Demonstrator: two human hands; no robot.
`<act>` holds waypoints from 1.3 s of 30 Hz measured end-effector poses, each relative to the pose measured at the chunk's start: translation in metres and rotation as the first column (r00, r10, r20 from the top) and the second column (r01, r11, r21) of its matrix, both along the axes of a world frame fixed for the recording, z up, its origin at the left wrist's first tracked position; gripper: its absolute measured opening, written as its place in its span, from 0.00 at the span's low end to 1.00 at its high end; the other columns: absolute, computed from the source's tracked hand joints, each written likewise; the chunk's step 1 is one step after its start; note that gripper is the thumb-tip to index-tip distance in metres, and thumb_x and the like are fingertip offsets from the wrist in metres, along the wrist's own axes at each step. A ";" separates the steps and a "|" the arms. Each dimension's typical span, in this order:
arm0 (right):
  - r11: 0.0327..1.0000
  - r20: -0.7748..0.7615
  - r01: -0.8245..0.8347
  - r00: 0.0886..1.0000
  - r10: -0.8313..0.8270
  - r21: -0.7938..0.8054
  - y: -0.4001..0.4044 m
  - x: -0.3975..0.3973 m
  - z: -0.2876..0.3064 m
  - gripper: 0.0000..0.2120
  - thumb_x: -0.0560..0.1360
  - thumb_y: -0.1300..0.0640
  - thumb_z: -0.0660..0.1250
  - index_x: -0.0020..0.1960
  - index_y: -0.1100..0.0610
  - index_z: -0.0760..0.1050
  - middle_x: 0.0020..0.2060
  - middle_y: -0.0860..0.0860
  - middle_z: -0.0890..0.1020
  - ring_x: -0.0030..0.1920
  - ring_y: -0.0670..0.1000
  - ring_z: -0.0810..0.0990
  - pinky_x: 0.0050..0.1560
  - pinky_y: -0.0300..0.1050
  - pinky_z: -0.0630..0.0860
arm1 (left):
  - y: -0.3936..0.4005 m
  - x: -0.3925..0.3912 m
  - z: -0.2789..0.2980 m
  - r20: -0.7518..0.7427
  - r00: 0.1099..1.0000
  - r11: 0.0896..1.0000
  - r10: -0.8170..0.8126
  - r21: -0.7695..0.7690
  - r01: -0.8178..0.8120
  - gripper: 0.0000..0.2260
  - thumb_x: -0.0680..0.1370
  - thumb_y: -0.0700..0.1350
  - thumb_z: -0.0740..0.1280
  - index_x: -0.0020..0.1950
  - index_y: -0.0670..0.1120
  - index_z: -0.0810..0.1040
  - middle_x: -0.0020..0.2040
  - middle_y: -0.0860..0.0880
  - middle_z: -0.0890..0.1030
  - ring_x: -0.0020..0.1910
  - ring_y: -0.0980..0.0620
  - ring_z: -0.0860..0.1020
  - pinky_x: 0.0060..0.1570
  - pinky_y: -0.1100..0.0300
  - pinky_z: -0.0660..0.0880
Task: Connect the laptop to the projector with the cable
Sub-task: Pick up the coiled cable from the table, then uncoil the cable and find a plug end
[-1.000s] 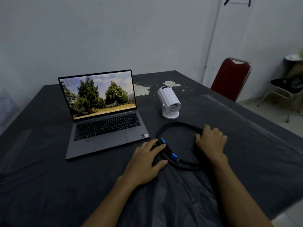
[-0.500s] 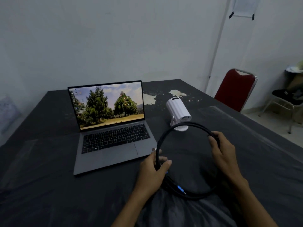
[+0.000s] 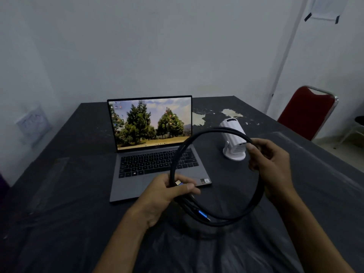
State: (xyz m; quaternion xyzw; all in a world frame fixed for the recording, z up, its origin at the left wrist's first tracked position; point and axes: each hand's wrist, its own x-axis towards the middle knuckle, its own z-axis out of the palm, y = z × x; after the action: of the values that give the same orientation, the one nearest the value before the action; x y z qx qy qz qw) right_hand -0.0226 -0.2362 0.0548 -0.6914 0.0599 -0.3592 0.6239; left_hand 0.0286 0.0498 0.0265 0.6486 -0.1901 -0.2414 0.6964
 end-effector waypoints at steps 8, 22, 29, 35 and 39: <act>0.981 -0.024 -0.160 0.986 0.163 0.107 0.039 0.029 0.015 0.10 0.77 0.61 0.73 0.59 0.59 0.83 0.37 0.59 0.79 0.33 0.50 0.74 0.35 0.44 0.74 | 0.063 0.016 0.021 0.032 0.997 0.997 -0.076 -0.021 0.076 0.13 0.78 0.47 0.73 0.58 0.40 0.84 0.55 0.37 0.86 0.52 0.43 0.85 0.50 0.52 0.82; 0.836 -0.128 -0.505 0.834 0.537 0.216 0.161 0.088 0.022 0.23 0.75 0.51 0.73 0.69 0.54 0.76 0.55 0.56 0.87 0.54 0.56 0.87 0.50 0.50 0.79 | 0.169 0.047 0.034 0.004 0.899 0.880 0.438 -0.203 -0.429 0.12 0.72 0.41 0.72 0.53 0.36 0.84 0.49 0.36 0.87 0.46 0.45 0.87 0.40 0.57 0.83; 0.800 -0.343 -0.575 0.725 0.597 0.175 0.260 0.111 -0.007 0.20 0.79 0.49 0.72 0.68 0.53 0.75 0.50 0.55 0.87 0.46 0.50 0.88 0.45 0.45 0.82 | 0.179 0.069 0.016 -0.406 0.583 0.431 0.703 -0.408 -0.804 0.05 0.82 0.38 0.66 0.55 0.38 0.81 0.48 0.43 0.86 0.42 0.53 0.86 0.41 0.62 0.83; 0.817 -0.519 -0.577 0.705 0.484 -0.022 0.340 0.140 -0.023 0.21 0.75 0.39 0.71 0.51 0.58 0.80 0.43 0.59 0.86 0.36 0.49 0.84 0.36 0.50 0.80 | 0.144 0.079 -0.021 -0.608 0.446 0.213 0.657 -0.417 -0.884 0.15 0.83 0.39 0.65 0.68 0.35 0.75 0.59 0.37 0.81 0.46 0.48 0.82 0.46 0.57 0.77; 0.831 -0.598 -0.492 0.758 0.262 -0.259 0.353 0.165 -0.032 0.24 0.72 0.35 0.70 0.50 0.57 0.79 0.43 0.53 0.84 0.46 0.53 0.84 0.44 0.51 0.81 | 0.134 0.081 -0.037 -0.667 0.488 0.221 0.564 -0.447 -0.867 0.14 0.82 0.40 0.66 0.67 0.39 0.78 0.62 0.41 0.84 0.55 0.50 0.83 0.54 0.56 0.79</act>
State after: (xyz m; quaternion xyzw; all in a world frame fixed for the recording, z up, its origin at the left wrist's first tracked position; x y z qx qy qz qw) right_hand 0.1421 0.1172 0.0231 -0.8733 0.0139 -0.0183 0.4866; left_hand 0.1093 0.1841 -0.0105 0.2522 0.1913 0.1024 0.9430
